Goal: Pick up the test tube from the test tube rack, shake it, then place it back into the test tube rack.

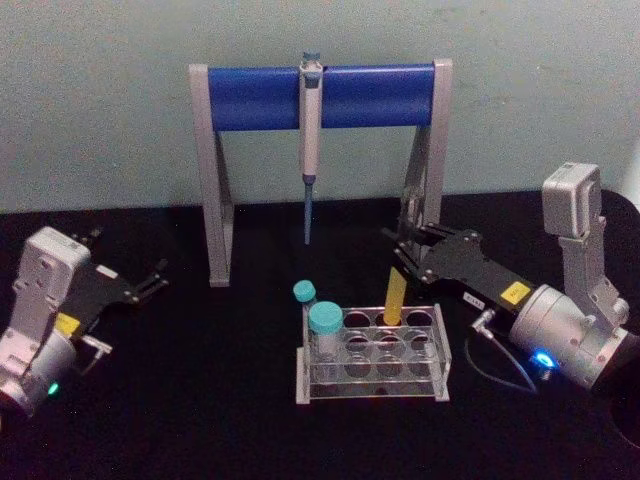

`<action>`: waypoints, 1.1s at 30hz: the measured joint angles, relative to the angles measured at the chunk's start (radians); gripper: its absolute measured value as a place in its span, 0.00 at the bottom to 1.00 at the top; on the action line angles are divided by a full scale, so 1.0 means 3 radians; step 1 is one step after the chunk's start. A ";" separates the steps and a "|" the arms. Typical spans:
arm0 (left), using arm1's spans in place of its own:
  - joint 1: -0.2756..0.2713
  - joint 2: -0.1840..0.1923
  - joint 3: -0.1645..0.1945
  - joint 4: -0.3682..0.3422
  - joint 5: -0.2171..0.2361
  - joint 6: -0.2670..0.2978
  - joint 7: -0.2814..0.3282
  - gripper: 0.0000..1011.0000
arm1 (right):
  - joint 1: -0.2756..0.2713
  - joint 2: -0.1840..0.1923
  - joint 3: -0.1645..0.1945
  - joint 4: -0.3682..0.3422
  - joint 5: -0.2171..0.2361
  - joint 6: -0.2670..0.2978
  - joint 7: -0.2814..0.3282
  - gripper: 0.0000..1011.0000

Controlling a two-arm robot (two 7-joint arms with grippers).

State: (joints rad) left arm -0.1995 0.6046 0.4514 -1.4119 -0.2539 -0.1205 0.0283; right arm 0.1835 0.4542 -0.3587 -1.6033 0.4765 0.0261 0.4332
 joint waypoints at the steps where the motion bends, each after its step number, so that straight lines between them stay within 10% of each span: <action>1: 0.0000 0.0000 0.0000 0.0000 0.0000 0.0000 0.0000 1.00 | 0.0004 -0.0006 -0.0006 0.0008 -0.0012 -0.0012 -0.0002 0.23; 33: 0.0000 0.0000 0.0000 0.0000 0.0000 0.0000 0.0000 1.00 | 0.0056 -0.0110 -0.0067 0.0277 -0.0138 -0.0059 0.0015 0.23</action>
State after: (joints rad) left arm -0.1995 0.6047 0.4514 -1.4120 -0.2539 -0.1205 0.0283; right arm 0.2004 0.4213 -0.3787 -1.5202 0.4350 0.0084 0.4375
